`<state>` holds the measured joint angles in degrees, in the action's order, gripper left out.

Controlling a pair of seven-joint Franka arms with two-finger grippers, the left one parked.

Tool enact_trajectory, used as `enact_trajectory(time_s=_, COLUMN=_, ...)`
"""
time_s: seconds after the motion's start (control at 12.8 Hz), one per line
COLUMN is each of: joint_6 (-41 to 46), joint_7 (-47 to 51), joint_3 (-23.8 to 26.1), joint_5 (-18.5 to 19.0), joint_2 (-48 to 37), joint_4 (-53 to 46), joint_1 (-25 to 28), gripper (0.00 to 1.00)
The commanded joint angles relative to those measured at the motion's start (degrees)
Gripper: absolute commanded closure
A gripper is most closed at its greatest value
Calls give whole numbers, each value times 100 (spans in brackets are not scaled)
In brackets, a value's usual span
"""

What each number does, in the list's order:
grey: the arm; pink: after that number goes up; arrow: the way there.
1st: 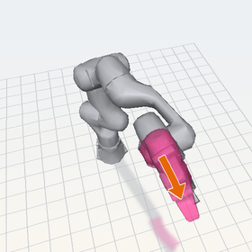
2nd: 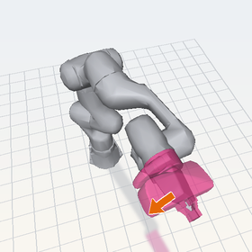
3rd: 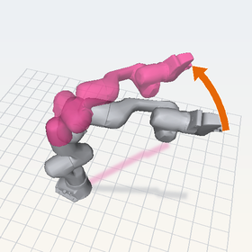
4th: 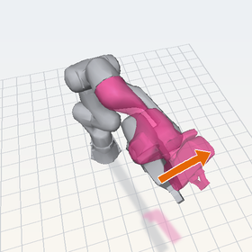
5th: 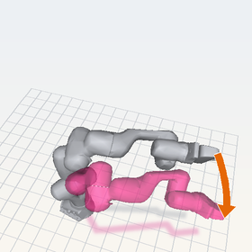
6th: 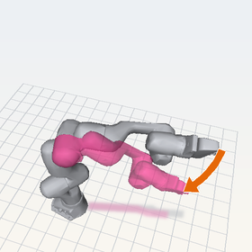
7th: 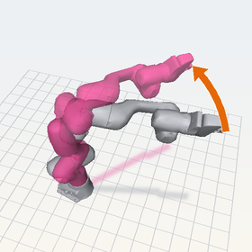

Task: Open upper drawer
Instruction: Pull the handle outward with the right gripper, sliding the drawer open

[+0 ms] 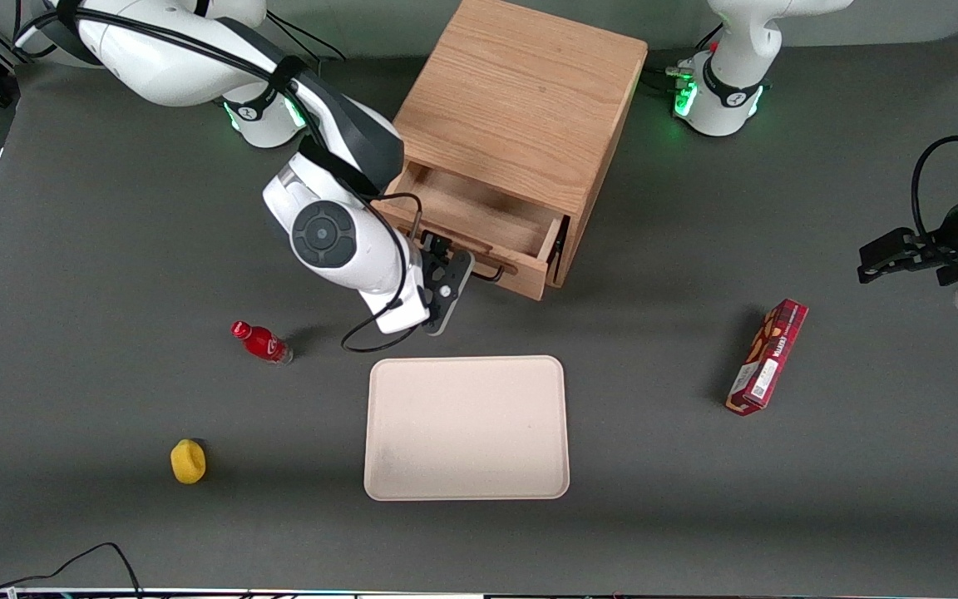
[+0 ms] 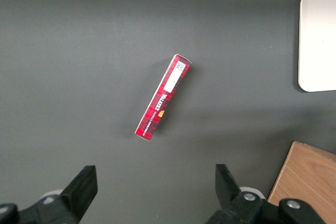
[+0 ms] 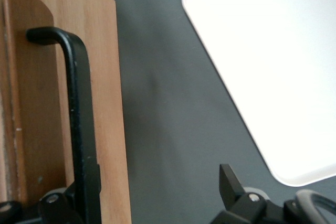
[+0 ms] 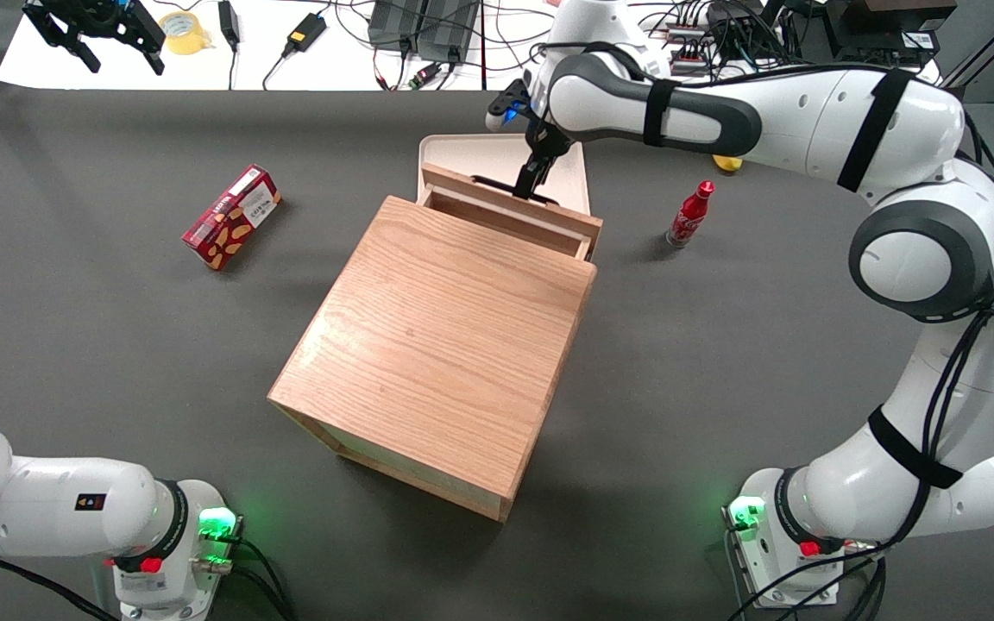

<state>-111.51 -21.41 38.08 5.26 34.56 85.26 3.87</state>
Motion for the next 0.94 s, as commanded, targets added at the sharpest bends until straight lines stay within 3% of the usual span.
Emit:
enact_trajectory(time_s=0.0, joint_6=-185, joint_7=-179, joint_3=-134, joint_5=-130, joint_2=24, joint_4=-106, joint_1=18, gripper=0)
enact_trajectory(time_s=0.23, joint_6=-440, joint_7=-188, joint_3=-292, joint_5=-332, joint_2=16, joint_4=-133, joint_1=-26, gripper=0)
enact_trajectory(time_s=0.7, joint_6=-669, joint_7=-406, joint_3=-625, joint_5=-368, joint_2=7, joint_4=-291, joint_1=-61, gripper=0)
enact_trajectory(time_s=0.86, joint_6=-731, joint_7=-609, joint_3=-748, joint_5=-586, joint_2=16, joint_4=-300, joint_1=-96, gripper=0)
